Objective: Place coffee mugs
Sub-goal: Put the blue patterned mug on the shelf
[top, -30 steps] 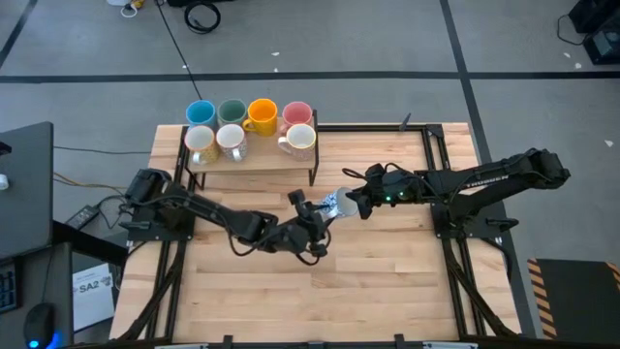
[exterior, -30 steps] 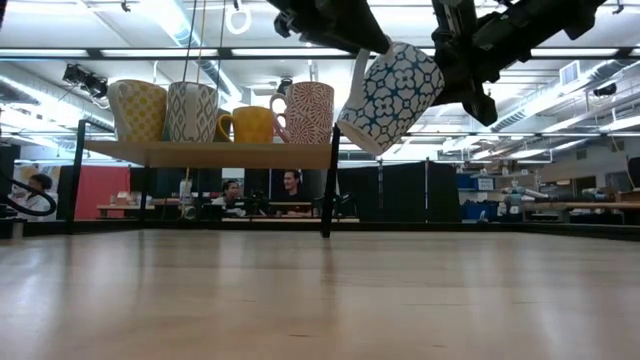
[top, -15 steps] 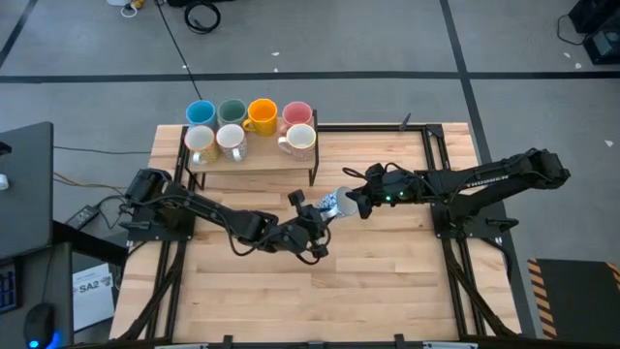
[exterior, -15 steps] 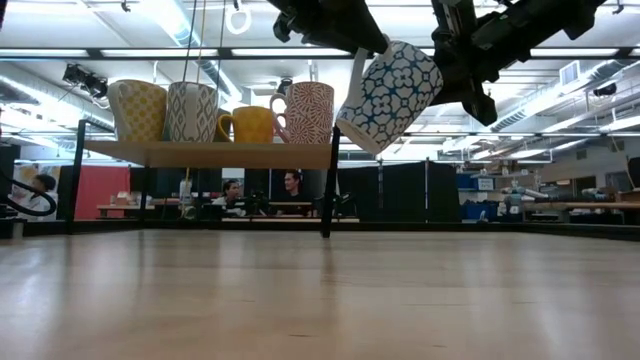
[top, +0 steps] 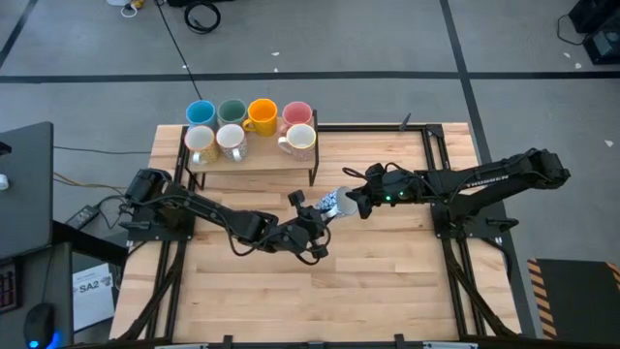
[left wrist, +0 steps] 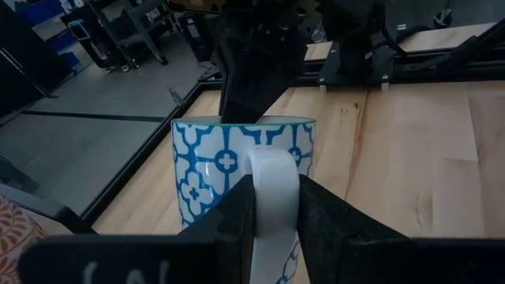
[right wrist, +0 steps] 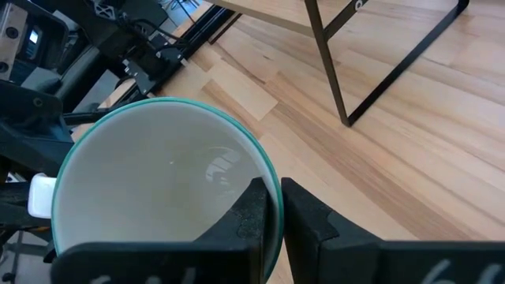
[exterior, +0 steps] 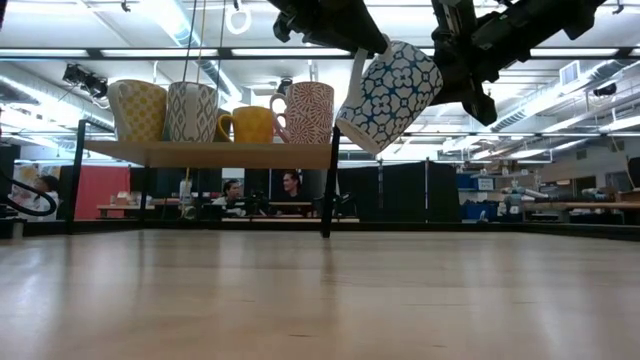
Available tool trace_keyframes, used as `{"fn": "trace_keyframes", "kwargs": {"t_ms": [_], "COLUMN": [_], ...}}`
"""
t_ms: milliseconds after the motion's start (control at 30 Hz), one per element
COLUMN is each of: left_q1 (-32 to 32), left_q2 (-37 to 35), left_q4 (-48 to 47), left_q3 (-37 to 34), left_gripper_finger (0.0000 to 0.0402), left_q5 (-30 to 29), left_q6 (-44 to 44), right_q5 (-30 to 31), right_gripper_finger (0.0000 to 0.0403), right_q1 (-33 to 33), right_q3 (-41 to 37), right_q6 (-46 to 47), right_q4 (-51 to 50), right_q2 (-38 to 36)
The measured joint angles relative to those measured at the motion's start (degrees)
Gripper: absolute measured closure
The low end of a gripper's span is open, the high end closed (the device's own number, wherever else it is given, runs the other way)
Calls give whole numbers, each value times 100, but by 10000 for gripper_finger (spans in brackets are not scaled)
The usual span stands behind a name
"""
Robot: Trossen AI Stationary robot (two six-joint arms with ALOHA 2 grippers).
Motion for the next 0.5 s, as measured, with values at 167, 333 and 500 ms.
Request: {"fn": "trace_keyframes", "kwargs": {"t_ms": [167,333,500], "left_q1": [0,-2,2], "left_q2": [-2,-2,-2], "left_q4": [0,-15,-20], "left_q3": [0,0,0], "left_gripper_finger": [321,321,320], "left_q5": [-6,-40,-70], "left_q6": [-4,-4,-7], "right_q5": [-2,-24,-53], "right_gripper_finger": [359,326,286], "right_q1": [0,0,2], "right_q3": [2,2,4], "right_q6": [-7,2,-3], "right_q4": [-2,0,0], "right_q2": [0,-4,-4]}}
